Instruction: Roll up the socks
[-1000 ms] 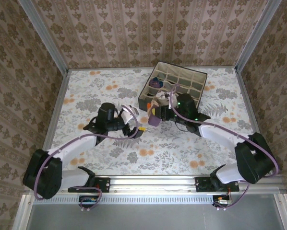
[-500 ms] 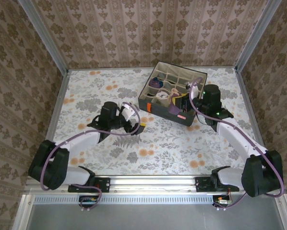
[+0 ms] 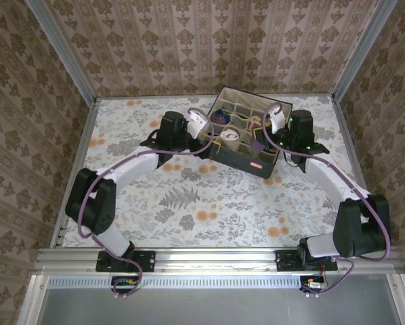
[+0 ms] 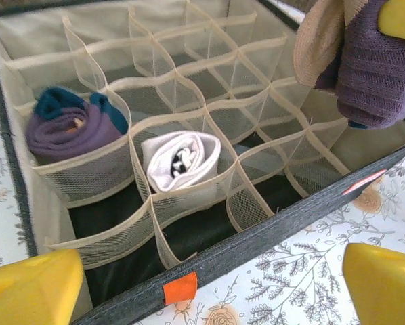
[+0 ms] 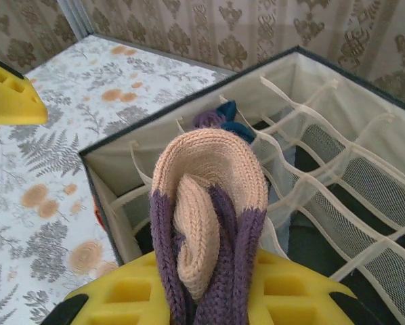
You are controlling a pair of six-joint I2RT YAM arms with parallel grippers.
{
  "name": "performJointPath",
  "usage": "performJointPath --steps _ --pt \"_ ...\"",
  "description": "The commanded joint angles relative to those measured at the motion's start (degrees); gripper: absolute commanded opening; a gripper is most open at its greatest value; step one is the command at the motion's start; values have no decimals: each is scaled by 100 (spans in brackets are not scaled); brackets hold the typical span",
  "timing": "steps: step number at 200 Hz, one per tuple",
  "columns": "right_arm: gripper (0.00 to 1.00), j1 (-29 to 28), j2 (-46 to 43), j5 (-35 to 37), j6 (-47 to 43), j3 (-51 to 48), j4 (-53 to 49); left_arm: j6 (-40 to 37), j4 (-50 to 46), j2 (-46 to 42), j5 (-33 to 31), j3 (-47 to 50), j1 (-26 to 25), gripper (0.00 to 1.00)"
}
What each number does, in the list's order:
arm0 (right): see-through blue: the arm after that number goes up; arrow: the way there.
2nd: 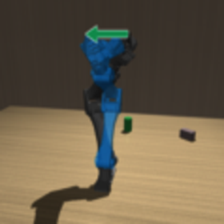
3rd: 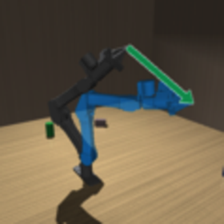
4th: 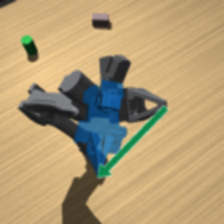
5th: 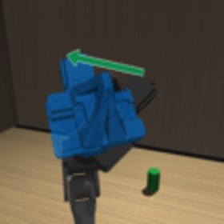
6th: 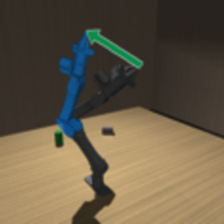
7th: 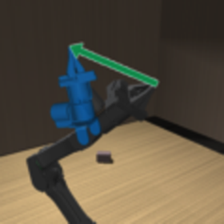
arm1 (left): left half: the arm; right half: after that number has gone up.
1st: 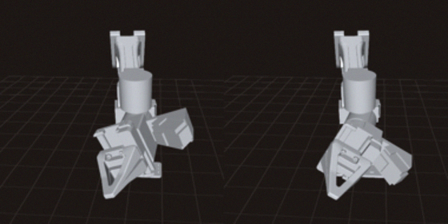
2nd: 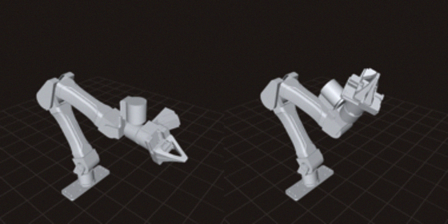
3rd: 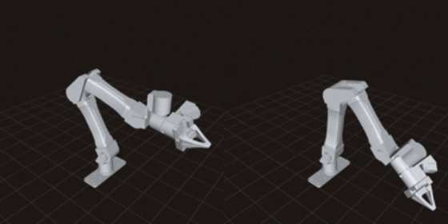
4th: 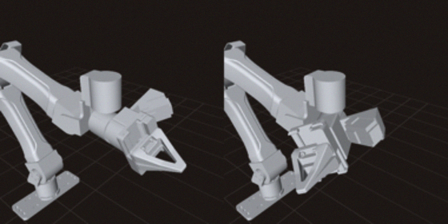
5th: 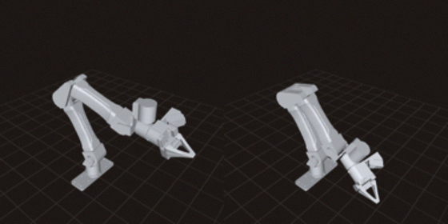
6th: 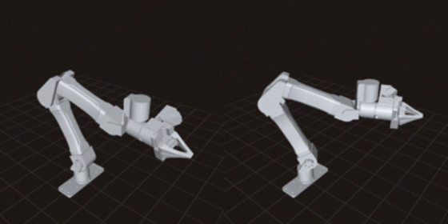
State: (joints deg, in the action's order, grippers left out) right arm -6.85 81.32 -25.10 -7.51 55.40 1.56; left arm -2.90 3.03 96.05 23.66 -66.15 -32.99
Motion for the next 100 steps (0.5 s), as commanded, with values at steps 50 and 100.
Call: performJointPath --steps 50,100 --pt "6 -14 945 90 -414 704 583 231 -1012 1065 20 -1445 -148 59" --pt "6 17 1462 146 -525 1155 616 -19 -1796 1598 -150 -2185 -269 17"
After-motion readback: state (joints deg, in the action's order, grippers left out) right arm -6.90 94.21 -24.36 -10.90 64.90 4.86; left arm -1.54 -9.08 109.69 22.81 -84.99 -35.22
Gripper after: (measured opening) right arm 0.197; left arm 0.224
